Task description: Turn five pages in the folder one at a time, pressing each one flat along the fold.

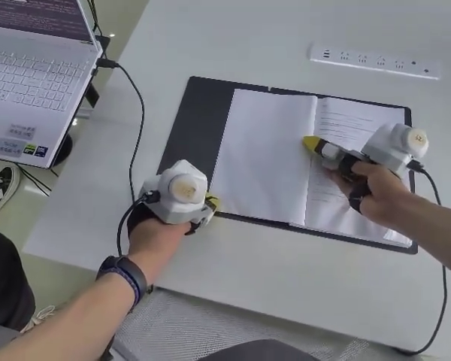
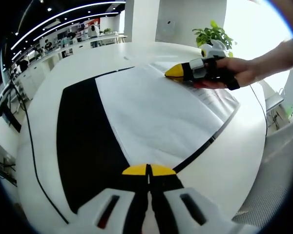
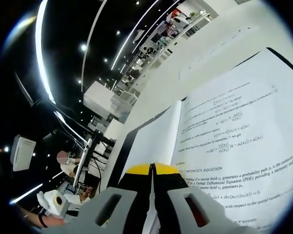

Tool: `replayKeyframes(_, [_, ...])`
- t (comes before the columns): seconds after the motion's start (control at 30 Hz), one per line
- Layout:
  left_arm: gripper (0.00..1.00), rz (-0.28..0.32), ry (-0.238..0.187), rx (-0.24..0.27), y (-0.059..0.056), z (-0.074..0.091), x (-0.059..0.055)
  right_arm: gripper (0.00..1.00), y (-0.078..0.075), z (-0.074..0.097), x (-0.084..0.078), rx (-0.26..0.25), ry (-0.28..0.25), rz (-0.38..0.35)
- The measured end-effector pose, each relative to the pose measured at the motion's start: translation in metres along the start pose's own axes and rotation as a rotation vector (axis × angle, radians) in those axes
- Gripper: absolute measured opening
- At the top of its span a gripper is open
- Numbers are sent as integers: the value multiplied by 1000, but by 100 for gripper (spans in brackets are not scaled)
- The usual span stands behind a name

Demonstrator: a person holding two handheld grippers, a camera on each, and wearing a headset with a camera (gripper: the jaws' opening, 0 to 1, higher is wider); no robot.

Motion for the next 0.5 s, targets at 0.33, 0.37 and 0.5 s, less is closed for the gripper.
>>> replayKeyframes(0.33, [0, 16, 1, 3, 0, -1, 0, 0, -20, -16, 21, -5, -74, -54])
replayKeyframes(0.37, [0, 18, 2, 3, 1, 0, 0, 0, -23, -18, 25, -9, -87, -60])
replayKeyframes(0.5, [0, 15, 3, 2, 0, -1, 0, 0, -44, -27, 37, -20, -126, -65])
Point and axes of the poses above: the centre of the closed fingertips' face, and the gripper's own axes: z roughly backward along the fingers, y roughly to its left, x roughly out of its top, the point moved 7 cm from there along z, roughly backward along the fingers, and after that the axes turned 15 degrees about x, right-handed, at the moved point
